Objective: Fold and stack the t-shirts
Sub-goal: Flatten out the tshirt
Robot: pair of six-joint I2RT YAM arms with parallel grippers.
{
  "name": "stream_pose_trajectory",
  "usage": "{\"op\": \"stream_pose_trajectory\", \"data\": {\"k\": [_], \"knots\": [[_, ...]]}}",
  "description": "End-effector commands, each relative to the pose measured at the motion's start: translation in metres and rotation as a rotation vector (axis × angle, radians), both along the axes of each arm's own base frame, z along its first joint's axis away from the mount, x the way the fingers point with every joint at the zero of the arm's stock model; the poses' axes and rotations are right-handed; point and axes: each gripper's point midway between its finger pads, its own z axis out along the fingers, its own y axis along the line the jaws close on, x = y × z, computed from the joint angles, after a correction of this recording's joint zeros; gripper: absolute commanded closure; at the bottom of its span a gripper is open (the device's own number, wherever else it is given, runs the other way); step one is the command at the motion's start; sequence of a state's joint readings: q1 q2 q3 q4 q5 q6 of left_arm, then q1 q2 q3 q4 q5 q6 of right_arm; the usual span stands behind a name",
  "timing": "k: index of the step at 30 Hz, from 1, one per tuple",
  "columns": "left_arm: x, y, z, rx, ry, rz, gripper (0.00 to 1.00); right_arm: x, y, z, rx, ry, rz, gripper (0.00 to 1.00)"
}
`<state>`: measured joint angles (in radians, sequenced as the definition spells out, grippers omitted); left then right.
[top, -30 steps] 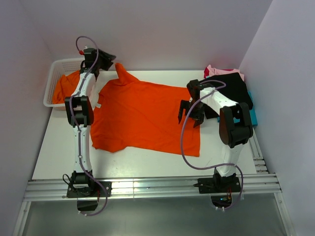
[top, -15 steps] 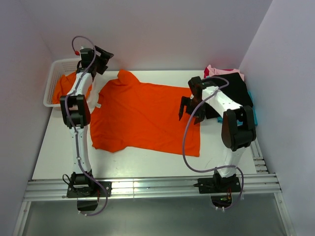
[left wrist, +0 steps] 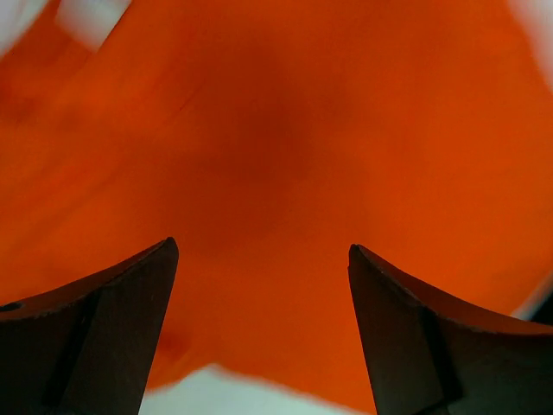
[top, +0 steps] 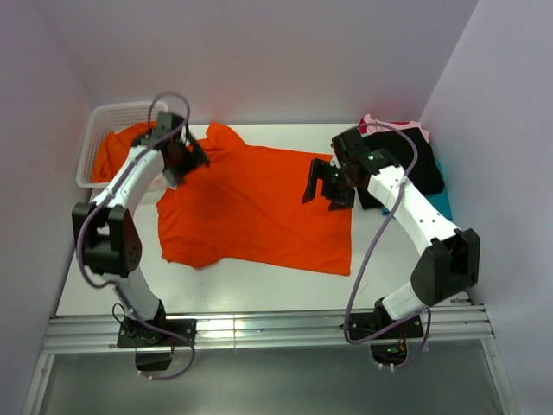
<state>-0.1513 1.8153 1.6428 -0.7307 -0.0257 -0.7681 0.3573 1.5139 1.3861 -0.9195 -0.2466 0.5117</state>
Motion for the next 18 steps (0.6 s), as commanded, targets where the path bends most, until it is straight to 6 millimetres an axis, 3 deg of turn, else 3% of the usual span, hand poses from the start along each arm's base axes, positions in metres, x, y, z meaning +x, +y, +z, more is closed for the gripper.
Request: {"op": "stream_pose_trajectory", "data": {"k": [1, 2, 3, 5, 6, 9, 14, 18], "knots": [[-0.121, 0.041, -0.033, 0.112, 0.265, 0.109, 0.14, -0.025, 0.004, -0.007, 0.039, 0.030, 0.002, 0.11], [-0.139, 0.043, -0.035, 0.108, 0.283, 0.129, 0.14, -0.031, 0.005, -0.008, 0.040, 0.031, 0.008, 0.11], [-0.166, 0.045, -0.052, 0.105, 0.342, 0.142, 0.14, -0.037, 0.004, -0.006, 0.044, 0.018, 0.012, 0.11], [-0.193, 0.046, -0.050, 0.073, 0.331, 0.182, 0.15, -0.049, 0.002, -0.013, 0.039, 0.035, 0.020, 0.11], [-0.214, 0.045, -0.067, 0.058, 0.385, 0.185, 0.15, -0.054, 0.001, -0.010, 0.049, 0.021, 0.023, 0.11], [-0.239, 0.041, -0.074, 0.007, 0.383, 0.226, 0.17, -0.066, -0.004, -0.013, 0.047, 0.015, 0.032, 0.11], [-0.263, 0.040, -0.082, -0.019, 0.393, 0.261, 0.19, -0.079, -0.012, -0.021, 0.020, 0.026, 0.053, 0.11], [-0.284, 0.028, -0.110, -0.081, 0.421, 0.266, 0.23, -0.083, -0.015, -0.020, 0.015, 0.014, 0.064, 0.10]]}}
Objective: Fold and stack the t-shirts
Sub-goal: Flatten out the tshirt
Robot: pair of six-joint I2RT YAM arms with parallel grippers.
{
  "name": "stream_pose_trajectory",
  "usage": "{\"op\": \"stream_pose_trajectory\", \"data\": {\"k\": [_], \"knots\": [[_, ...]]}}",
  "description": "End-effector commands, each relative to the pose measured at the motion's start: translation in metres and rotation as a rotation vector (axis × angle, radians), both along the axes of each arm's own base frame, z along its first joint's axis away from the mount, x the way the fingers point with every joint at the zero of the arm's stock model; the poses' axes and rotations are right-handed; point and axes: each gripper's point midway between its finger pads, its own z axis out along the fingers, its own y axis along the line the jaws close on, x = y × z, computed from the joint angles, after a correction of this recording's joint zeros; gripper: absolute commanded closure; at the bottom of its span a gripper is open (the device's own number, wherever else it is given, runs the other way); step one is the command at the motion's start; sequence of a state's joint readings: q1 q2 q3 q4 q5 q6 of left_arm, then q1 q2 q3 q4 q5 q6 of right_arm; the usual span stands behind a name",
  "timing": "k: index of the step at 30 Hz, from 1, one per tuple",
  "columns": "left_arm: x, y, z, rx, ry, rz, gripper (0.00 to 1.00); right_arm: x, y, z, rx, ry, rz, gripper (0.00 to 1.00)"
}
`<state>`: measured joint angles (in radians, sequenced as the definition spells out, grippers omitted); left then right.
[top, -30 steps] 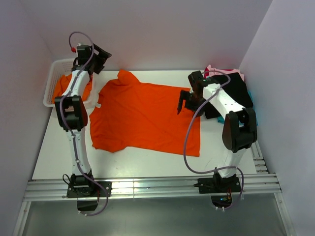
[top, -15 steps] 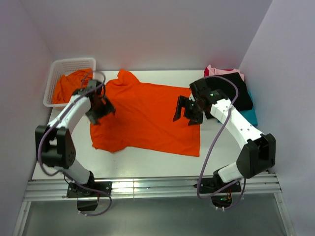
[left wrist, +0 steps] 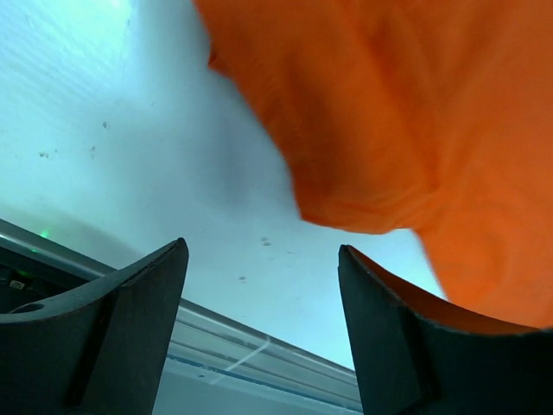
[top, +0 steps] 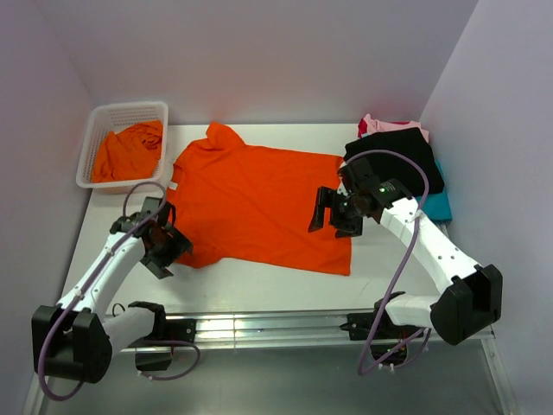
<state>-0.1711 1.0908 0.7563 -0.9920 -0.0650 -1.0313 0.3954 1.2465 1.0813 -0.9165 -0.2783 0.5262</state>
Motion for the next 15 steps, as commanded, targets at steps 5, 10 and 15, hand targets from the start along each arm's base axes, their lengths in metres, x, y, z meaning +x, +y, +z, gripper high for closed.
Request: {"op": "stream_pose_trajectory", "data": {"k": [5, 10, 15], "knots": [[-0.003, -0.018, -0.030, -0.040, 0.014, 0.001, 0.29, -0.005, -0.003, 0.002, -0.006, -0.029, 0.028, 0.10], [0.017, -0.021, -0.033, -0.018, -0.011, -0.017, 0.30, -0.006, -0.004, 0.004, -0.011, -0.029, 0.032, 0.10], [0.030, -0.024, -0.036, -0.012, -0.002, -0.033, 0.30, -0.008, -0.008, 0.004, -0.031, -0.032, 0.027, 0.10]]}}
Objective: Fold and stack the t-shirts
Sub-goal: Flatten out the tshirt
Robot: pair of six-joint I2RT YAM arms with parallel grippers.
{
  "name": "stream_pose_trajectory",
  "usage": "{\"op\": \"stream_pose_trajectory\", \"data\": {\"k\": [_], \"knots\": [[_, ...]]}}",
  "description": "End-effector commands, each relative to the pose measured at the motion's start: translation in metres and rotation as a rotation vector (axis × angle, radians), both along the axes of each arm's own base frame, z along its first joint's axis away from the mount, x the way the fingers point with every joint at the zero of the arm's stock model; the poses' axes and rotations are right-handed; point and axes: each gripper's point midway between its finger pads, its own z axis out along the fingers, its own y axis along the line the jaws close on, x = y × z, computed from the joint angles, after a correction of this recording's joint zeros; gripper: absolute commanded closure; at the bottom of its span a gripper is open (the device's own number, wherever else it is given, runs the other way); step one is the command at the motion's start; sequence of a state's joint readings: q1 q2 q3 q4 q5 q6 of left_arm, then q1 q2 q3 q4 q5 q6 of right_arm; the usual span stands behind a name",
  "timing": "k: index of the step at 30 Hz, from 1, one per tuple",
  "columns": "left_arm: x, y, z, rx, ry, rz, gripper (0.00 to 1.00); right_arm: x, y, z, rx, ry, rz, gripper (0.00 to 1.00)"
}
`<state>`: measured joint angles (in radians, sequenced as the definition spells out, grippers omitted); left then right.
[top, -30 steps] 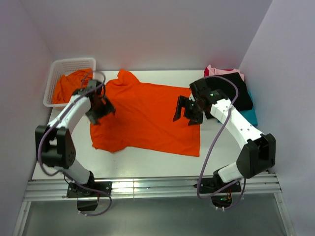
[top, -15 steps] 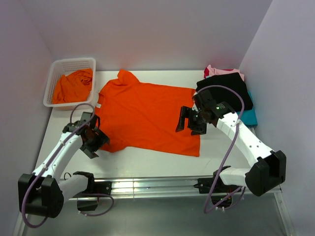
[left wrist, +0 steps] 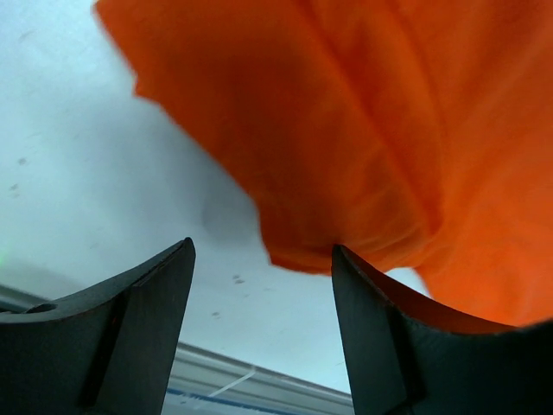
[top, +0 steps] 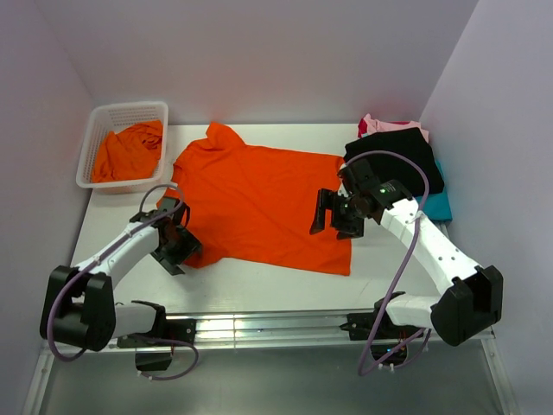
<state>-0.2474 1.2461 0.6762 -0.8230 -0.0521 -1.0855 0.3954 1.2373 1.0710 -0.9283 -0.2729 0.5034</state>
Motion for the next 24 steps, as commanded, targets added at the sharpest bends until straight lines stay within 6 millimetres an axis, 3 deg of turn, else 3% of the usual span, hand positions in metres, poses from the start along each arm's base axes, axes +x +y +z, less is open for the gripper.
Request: {"op": "stream_pose_trajectory", "data": {"k": [1, 6, 8, 11, 14, 15, 16, 20, 24], "knots": [[0.027, -0.006, 0.005, -0.005, -0.067, -0.007, 0.30, -0.003, -0.005, 0.007, -0.018, -0.033, 0.010, 0.10], [0.030, -0.008, -0.006, 0.008, -0.037, -0.023, 0.34, -0.002, -0.006, 0.010, -0.026, -0.038, 0.009, 0.10], [0.031, -0.009, -0.010, 0.010, -0.026, -0.030, 0.41, -0.001, -0.008, 0.008, -0.038, -0.034, 0.009, 0.10], [0.030, -0.013, -0.013, 0.002, -0.016, -0.036, 0.64, 0.001, -0.011, 0.006, -0.052, -0.030, 0.007, 0.10], [0.027, -0.014, -0.012, 0.009, -0.012, -0.040, 0.81, 0.000, -0.014, 0.003, -0.063, -0.030, 0.008, 0.10], [0.026, -0.014, -0.011, 0.011, -0.013, -0.041, 0.94, 0.000, -0.015, 0.002, -0.063, -0.028, 0.006, 0.10], [0.028, -0.013, -0.007, 0.018, -0.018, -0.036, 0.99, -0.001, -0.015, 0.001, -0.065, -0.024, 0.008, 0.10], [0.023, -0.015, 0.013, 0.032, -0.023, -0.031, 1.00, -0.004, -0.016, -0.007, -0.067, -0.010, 0.014, 0.10], [0.005, -0.020, 0.033, 0.012, -0.003, -0.022, 1.00, -0.006, -0.017, -0.010, -0.069, -0.008, 0.020, 0.10]]}}
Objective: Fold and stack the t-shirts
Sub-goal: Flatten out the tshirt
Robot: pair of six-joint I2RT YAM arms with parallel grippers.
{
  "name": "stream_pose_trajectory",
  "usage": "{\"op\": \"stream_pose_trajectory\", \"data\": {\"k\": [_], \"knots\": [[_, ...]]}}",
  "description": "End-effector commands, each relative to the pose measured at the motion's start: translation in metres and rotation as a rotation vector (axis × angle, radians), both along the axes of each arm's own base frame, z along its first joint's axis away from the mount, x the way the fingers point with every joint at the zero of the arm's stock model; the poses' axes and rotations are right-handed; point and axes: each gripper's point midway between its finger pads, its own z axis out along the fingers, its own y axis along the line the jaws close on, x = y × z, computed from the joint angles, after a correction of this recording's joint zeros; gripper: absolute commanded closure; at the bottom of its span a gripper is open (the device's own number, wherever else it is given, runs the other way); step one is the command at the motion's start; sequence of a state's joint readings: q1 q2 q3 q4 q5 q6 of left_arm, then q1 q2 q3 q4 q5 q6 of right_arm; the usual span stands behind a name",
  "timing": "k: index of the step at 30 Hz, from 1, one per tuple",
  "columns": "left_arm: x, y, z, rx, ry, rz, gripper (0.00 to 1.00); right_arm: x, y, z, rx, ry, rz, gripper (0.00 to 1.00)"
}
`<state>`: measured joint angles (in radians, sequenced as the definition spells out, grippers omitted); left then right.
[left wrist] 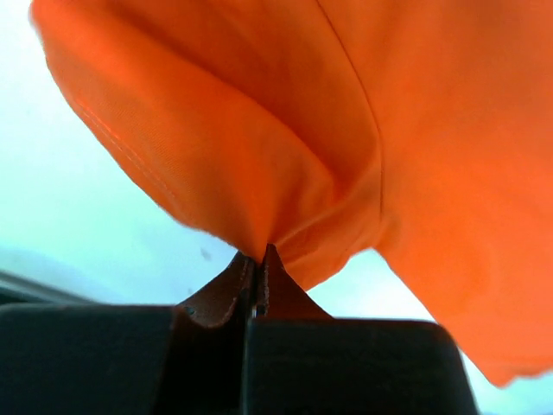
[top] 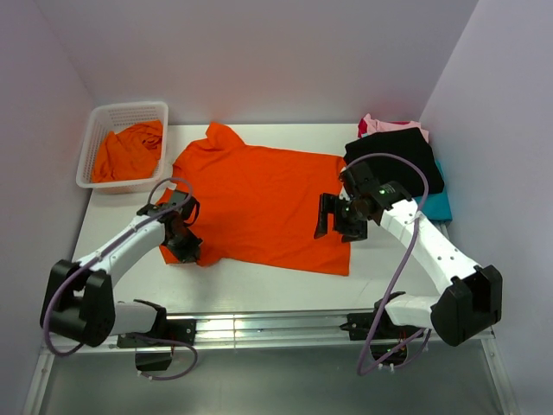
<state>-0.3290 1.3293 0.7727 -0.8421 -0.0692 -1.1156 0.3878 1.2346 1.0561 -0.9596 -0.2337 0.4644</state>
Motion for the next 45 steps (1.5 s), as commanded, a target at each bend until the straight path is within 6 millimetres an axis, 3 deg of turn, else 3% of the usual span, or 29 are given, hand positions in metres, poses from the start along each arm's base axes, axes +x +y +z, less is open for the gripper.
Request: {"op": "stream_pose_trajectory", "data": {"k": [1, 5, 9, 12, 13, 15, 16, 17, 20, 21, 24, 26, 30, 32, 34, 37, 38, 41, 42, 44, 45], "knots": [[-0.012, -0.002, 0.030, -0.011, -0.015, 0.038, 0.99, -0.001, -0.004, -0.002, -0.008, -0.018, 0.012, 0.10], [-0.037, -0.008, 0.033, -0.053, 0.019, 0.041, 0.95, -0.004, -0.004, -0.005, -0.004, -0.012, 0.015, 0.10], [-0.068, -0.012, 0.023, -0.093, 0.077, 0.048, 0.89, -0.009, -0.003, -0.007, 0.007, -0.003, 0.024, 0.10], [-0.090, -0.017, 0.018, -0.135, 0.123, 0.049, 0.75, -0.012, -0.002, -0.009, 0.019, 0.002, 0.026, 0.10], [-0.096, -0.020, 0.018, -0.158, 0.128, 0.038, 0.68, -0.014, -0.002, -0.010, 0.021, 0.009, 0.028, 0.10], [-0.111, -0.023, 0.013, -0.172, 0.170, 0.024, 0.15, -0.017, -0.003, -0.013, 0.019, 0.018, 0.032, 0.10], [-0.116, -0.025, 0.016, -0.188, 0.171, 0.018, 0.01, -0.019, -0.003, -0.015, 0.020, 0.026, 0.035, 0.10], [-0.123, -0.024, 0.017, -0.179, 0.186, 0.005, 0.01, -0.020, -0.004, -0.017, 0.019, 0.029, 0.034, 0.10], [-0.112, -0.020, 0.042, -0.155, 0.095, 0.016, 0.01, -0.025, -0.007, -0.020, 0.007, 0.032, 0.036, 0.10], [-0.105, -0.020, 0.063, -0.153, 0.052, 0.026, 0.00, -0.025, -0.008, -0.019, 0.008, 0.023, 0.033, 0.10], [-0.090, -0.009, 0.093, -0.100, -0.035, 0.055, 0.01, -0.030, -0.012, -0.019, -0.001, 0.022, 0.016, 0.10], [-0.090, -0.002, 0.089, -0.047, -0.021, 0.053, 0.01, -0.031, -0.016, -0.020, -0.021, 0.022, -0.004, 0.10], [-0.107, 0.009, 0.052, 0.020, 0.070, 0.020, 0.01, -0.028, -0.028, -0.012, -0.050, -0.028, -0.114, 0.08], [-0.100, 0.003, 0.049, -0.017, 0.022, 0.023, 0.01, -0.028, -0.033, -0.010, -0.047, -0.053, -0.169, 0.06], [-0.097, 0.007, 0.047, -0.009, -0.007, 0.060, 0.00, -0.030, -0.039, -0.006, -0.033, -0.085, -0.249, 0.00], [-0.087, 0.011, 0.048, 0.018, -0.062, 0.051, 0.01, -0.036, -0.050, -0.005, -0.020, -0.117, -0.356, 0.00], [-0.066, -0.001, 0.053, -0.031, -0.147, 0.026, 0.01, -0.034, -0.051, -0.002, -0.013, -0.142, -0.368, 0.00], [-0.052, -0.030, 0.050, -0.158, -0.224, -0.114, 0.01, -0.034, -0.056, 0.009, -0.001, -0.205, -0.375, 0.00], [-0.037, -0.048, 0.049, -0.249, -0.302, -0.122, 0.00, -0.033, -0.056, 0.012, 0.003, -0.215, -0.373, 0.00], [-0.039, -0.089, 0.062, -0.493, -0.324, -0.198, 0.01, -0.029, -0.049, 0.027, 0.055, -0.260, -0.354, 0.00], [-0.019, -0.114, 0.083, -0.640, -0.479, -0.244, 0.01, -0.029, -0.046, 0.037, 0.092, -0.297, -0.339, 0.00]]}}
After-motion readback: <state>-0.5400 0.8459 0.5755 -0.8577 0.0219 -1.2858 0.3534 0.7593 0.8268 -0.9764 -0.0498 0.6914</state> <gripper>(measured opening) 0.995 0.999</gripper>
